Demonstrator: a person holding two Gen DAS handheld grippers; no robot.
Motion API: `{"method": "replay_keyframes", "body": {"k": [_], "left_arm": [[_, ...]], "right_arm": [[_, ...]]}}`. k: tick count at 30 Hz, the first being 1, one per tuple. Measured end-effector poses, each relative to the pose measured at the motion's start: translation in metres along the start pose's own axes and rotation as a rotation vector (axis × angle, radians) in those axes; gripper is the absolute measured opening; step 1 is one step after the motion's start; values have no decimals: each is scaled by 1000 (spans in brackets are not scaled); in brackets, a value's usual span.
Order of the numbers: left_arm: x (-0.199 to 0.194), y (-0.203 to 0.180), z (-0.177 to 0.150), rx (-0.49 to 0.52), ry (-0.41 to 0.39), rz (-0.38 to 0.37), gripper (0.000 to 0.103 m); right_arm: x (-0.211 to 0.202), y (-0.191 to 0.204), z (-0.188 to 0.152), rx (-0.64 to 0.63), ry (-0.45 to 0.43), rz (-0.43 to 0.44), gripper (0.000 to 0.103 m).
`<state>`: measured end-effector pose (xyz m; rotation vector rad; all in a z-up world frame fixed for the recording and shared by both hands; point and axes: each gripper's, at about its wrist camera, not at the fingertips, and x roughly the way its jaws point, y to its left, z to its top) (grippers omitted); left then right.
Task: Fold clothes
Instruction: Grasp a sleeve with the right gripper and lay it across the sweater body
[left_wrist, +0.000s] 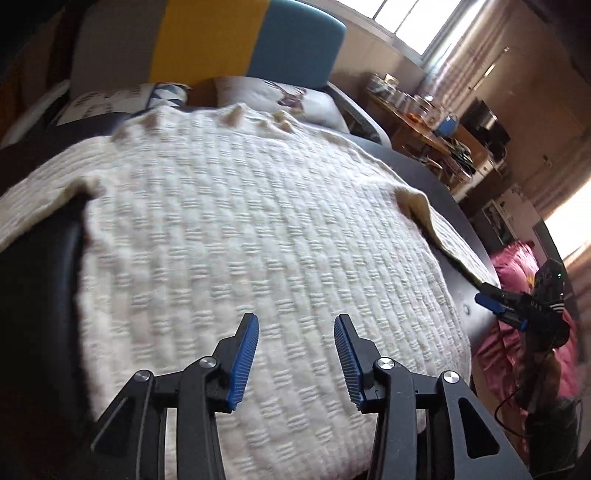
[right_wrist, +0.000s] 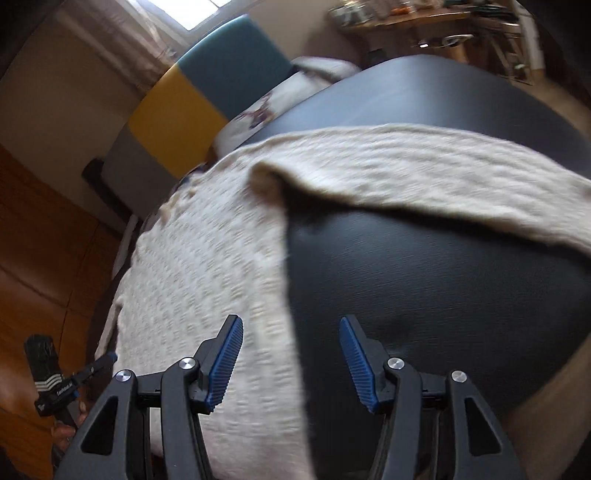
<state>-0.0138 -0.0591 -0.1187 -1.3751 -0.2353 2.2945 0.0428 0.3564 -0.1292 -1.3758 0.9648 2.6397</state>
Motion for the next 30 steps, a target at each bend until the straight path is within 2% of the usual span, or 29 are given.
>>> {"method": "replay_keyframes", "body": {"k": [3, 5, 8, 11, 14, 16, 19, 21, 23, 26, 28, 30], "left_arm": [[32, -40, 18, 101, 46, -50, 44], [50, -64, 28, 160, 63, -70, 44], [73, -90, 41, 229, 90, -84, 44], [97, -103, 50, 256, 119, -76, 44], [114, -109, 55, 276, 134, -63, 44], [121, -110, 55, 281, 142, -46, 44], [131, -103, 53, 260, 171, -42, 45], [131, -101, 51, 270, 166, -46, 45], [131, -103, 50, 294, 176, -37, 45], [129, -102, 53, 299, 202, -55, 45], [127, -100, 65, 279, 210, -82, 45], [122, -100, 86, 280, 174, -108, 45]], "right_arm": [[-36, -49, 21, 95, -94, -152, 56], [-48, -67, 38, 110, -123, -209, 56], [-46, -86, 62, 73, -90, -276, 56], [-26, -108, 80, 127, -22, -292, 56], [-8, -126, 89, 120, 39, -386, 56], [-3, -130, 96, 102, 48, -424, 56], [7, -129, 109, 35, 90, -529, 56], [13, -132, 118, -4, 87, -591, 56], [15, -138, 126, -19, 70, -618, 56], [15, -143, 134, -30, 66, -601, 56], [9, -142, 137, -31, 51, -591, 56], [1, -138, 139, -27, 23, -579, 56]]}}
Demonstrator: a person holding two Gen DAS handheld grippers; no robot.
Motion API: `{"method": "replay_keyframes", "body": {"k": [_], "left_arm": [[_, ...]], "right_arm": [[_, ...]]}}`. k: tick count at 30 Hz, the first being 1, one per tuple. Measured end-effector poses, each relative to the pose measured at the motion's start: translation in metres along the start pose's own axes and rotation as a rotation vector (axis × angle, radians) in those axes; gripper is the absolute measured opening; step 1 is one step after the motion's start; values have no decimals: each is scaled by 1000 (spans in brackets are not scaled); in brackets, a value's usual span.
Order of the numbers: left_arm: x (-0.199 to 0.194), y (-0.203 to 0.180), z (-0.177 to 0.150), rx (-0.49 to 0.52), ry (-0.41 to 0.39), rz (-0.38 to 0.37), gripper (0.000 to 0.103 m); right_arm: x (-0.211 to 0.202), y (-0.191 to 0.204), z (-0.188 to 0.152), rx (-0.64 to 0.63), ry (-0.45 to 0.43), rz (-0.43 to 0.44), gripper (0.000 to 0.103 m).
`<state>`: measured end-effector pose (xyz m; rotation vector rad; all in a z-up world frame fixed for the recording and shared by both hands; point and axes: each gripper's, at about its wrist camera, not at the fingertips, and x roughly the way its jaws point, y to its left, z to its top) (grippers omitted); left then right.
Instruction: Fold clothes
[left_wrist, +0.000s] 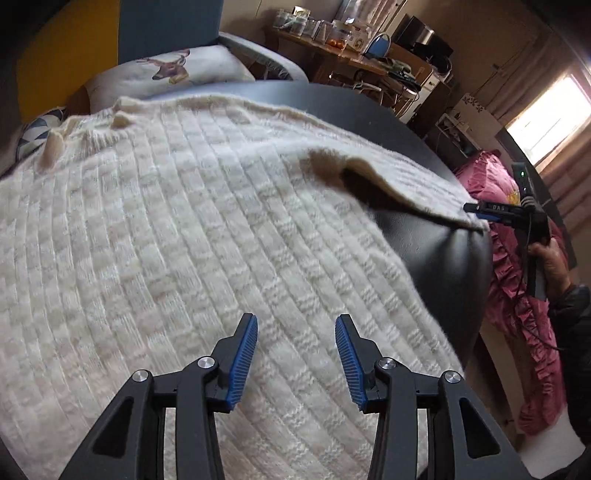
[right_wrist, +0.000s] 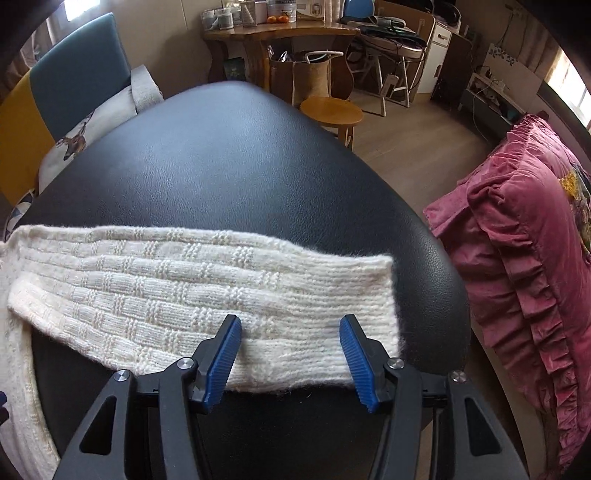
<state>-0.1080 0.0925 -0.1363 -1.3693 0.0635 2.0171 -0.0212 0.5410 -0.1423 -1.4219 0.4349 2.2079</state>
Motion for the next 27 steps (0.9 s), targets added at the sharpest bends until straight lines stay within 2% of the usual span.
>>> {"method": "replay_keyframes", "body": {"k": [4, 5, 7, 10, 14, 16, 17, 19, 21, 22, 24, 27], "left_arm": [[-5, 6, 58, 43, -88, 33, 45], [-5, 7, 73, 50, -109, 36, 45], [4, 6, 103, 70, -129, 37, 45], [26, 0, 145, 106, -134, 30, 45], [73, -14, 182, 194, -50, 46, 44], [97, -19, 193, 223, 6, 55, 42], [109, -21, 196, 230, 26, 58, 38], [130, -21, 202, 234, 61, 70, 38], [150, -16, 206, 207, 86, 115, 38], [157, -13, 205, 191, 87, 124, 38], [156, -15, 203, 196, 37, 139, 38], [156, -20, 197, 223, 8, 173, 39]], "right_arm": [[-25, 15, -1, 1, -55, 114, 56], [-27, 23, -1, -24, -55, 113, 56], [-22, 37, 2, -70, -31, 89, 56], [-3, 36, 9, -77, 18, 22, 56], [15, 28, 20, -96, 65, -56, 56], [24, 25, 24, -114, 86, -83, 56], [26, 23, 26, -113, 86, -71, 56], [29, 21, 33, -113, 77, -70, 57], [32, 19, 39, -107, 65, -67, 58], [34, 17, 41, -100, 51, -61, 60], [37, 12, 42, -91, 12, -56, 67], [32, 7, 36, -66, -28, -24, 68]]}}
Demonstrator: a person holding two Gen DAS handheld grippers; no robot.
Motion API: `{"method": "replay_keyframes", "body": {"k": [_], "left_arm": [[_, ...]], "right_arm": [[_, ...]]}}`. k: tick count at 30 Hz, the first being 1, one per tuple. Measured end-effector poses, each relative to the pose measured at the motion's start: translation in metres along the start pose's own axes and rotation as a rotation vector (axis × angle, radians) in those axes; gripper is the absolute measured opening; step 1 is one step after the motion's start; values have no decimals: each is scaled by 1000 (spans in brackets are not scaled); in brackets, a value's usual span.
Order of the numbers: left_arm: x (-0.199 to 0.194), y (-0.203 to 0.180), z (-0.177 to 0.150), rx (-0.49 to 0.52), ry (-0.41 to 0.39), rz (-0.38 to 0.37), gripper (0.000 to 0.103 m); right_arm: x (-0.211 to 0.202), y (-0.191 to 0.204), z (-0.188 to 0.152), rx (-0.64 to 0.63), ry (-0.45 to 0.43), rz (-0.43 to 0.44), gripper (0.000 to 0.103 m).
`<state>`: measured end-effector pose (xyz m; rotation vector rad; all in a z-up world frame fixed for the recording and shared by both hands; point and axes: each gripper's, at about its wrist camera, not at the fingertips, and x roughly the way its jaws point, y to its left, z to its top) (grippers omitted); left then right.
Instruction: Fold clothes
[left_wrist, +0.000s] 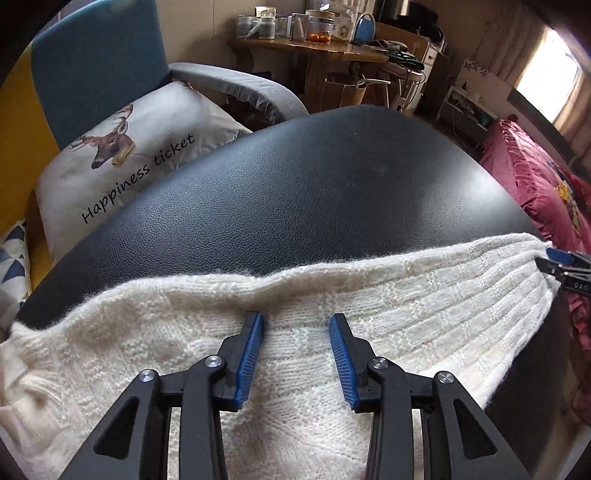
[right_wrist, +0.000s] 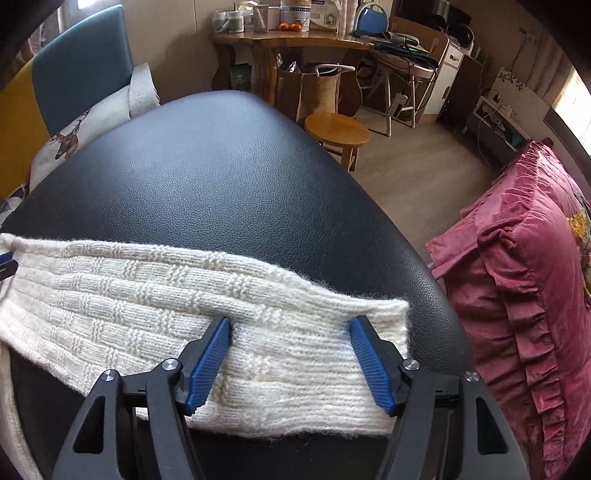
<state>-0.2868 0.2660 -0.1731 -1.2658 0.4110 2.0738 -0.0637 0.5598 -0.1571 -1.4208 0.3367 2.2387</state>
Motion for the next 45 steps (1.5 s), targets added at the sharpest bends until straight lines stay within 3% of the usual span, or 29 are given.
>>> {"method": "replay_keyframes", "body": {"k": [2, 5, 7, 10, 17, 21, 25, 26, 27, 28, 32, 35, 36, 39, 43, 45], "left_arm": [[-1, 2, 1, -15, 1, -11, 39], [-8, 13, 1, -80, -16, -48, 39], [-13, 20, -1, -118, -32, -64, 39], [-23, 27, -7, -141, -59, -77, 38], [-28, 34, -27, -151, -48, -96, 39], [-27, 41, -35, -193, -43, -128, 39], [-26, 40, -36, -187, -51, -133, 41], [-25, 38, -37, -174, -54, -128, 42], [-25, 36, -37, -161, -56, -124, 43], [-25, 35, -37, -149, -58, -118, 43], [-25, 31, -40, -113, -63, -100, 45], [-25, 30, -41, -102, -69, -95, 46], [-24, 30, -41, -102, -70, -95, 47], [-23, 24, -42, -80, -78, -77, 53], [-23, 14, -40, -28, -73, -32, 57], [-26, 19, -37, -67, -65, -59, 57]], "right_arm": [[-10, -7, -6, 61, -15, 69, 68], [-43, -28, -31, 280, -82, 374, 69], [-52, -40, -56, 424, -71, 527, 69], [-43, -57, -88, 620, -37, 649, 69], [-18, -70, -85, 774, -96, 585, 70], [-12, -55, -68, 643, -151, 509, 71], [-6, -57, -68, 704, -147, 509, 71], [-7, -56, -65, 682, -137, 475, 56], [-8, -53, -62, 645, -123, 409, 13], [-5, -50, -57, 603, -107, 367, 5], [-25, -27, -30, 359, -159, 195, 5], [-48, -17, -16, 254, -237, 80, 5], [-43, -17, -14, 239, -216, 53, 5], [-11, -16, -26, 210, -93, 17, 5], [-11, -23, -37, 246, -101, 38, 6], [-18, -30, -40, 287, -103, 56, 16]]}}
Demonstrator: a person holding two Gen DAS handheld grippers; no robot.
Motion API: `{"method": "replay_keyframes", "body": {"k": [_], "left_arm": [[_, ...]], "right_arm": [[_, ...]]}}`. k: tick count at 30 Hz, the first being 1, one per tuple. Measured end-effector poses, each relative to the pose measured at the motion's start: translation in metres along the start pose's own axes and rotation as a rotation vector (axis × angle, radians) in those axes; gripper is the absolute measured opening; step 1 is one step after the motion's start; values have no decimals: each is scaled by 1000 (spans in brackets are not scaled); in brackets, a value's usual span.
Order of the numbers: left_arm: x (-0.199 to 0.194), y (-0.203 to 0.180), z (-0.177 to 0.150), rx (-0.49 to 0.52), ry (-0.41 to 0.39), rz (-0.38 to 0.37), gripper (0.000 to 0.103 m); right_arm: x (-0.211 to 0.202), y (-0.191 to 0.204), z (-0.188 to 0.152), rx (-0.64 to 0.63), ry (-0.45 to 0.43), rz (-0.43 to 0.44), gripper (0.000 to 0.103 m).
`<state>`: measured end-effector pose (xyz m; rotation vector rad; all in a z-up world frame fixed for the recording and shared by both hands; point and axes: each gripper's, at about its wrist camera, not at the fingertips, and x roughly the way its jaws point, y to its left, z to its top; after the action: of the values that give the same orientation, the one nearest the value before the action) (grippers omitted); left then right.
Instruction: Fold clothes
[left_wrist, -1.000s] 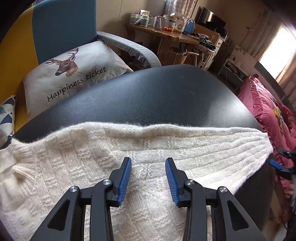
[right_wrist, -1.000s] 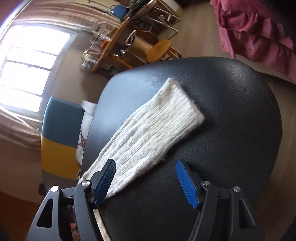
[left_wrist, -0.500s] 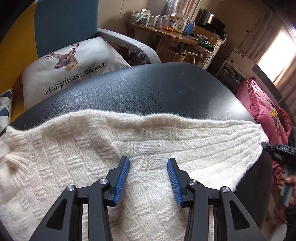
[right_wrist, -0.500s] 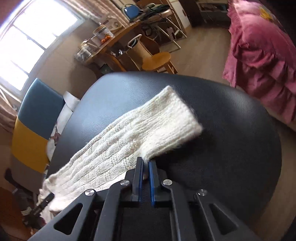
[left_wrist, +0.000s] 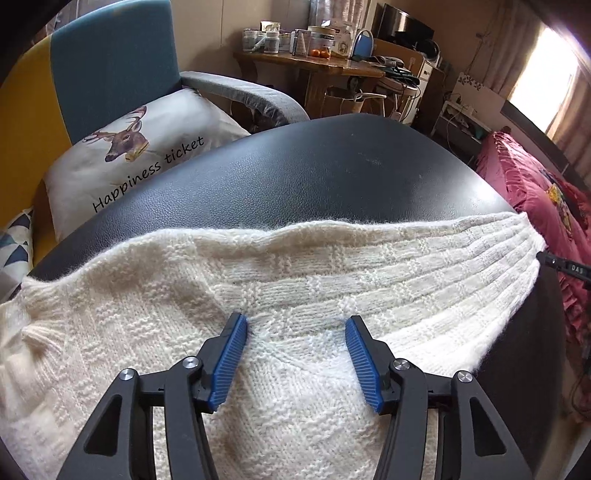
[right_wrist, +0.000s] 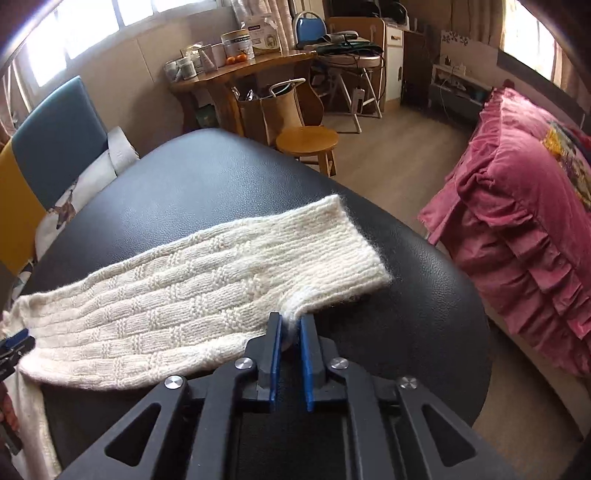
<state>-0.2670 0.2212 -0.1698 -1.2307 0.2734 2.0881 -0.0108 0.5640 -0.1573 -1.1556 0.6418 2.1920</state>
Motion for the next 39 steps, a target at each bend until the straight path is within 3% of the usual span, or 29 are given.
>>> {"method": "replay_keyframes", "body": {"k": [2, 5, 7, 10, 15, 18, 20, 25, 28, 30, 32, 37, 39], "left_arm": [[-9, 10, 2, -74, -7, -45, 56], [-31, 19, -4, -128, -48, -94, 56], [-46, 15, -13, -109, -65, -123, 55], [-62, -3, -31, -59, -67, -183, 54], [-66, -44, -67, 34, -18, -260, 54], [-56, -58, -80, 46, 29, -286, 54], [-51, -60, -89, 36, 46, -311, 54], [-52, -60, -101, 29, 36, -367, 54], [-57, -51, -94, -34, 44, -401, 54], [-70, -35, -82, -72, -9, -387, 54], [-84, -10, -68, -125, -80, -352, 54], [-86, 71, -39, -247, -140, -91, 54], [-80, 95, -36, -272, -132, -18, 54]], "right_arm": [[-11, -7, 0, 34, -15, -1, 17], [-44, -2, -2, -16, -122, -74, 22], [-55, 15, -3, -66, -136, -13, 24], [-56, 63, -8, -205, -96, 89, 24], [-29, 157, -23, -475, -30, 161, 24], [-2, 194, -23, -566, 15, 138, 24], [21, 206, -20, -600, 57, 61, 23], [39, 205, -5, -558, 35, 27, 21], [38, 209, 0, -577, 51, 18, 21], [27, 217, 4, -591, 49, 39, 21], [9, 232, 6, -600, 22, 152, 21], [-11, 305, -3, -700, 35, 425, 21], [-6, 338, -11, -753, 43, 465, 21]]}}
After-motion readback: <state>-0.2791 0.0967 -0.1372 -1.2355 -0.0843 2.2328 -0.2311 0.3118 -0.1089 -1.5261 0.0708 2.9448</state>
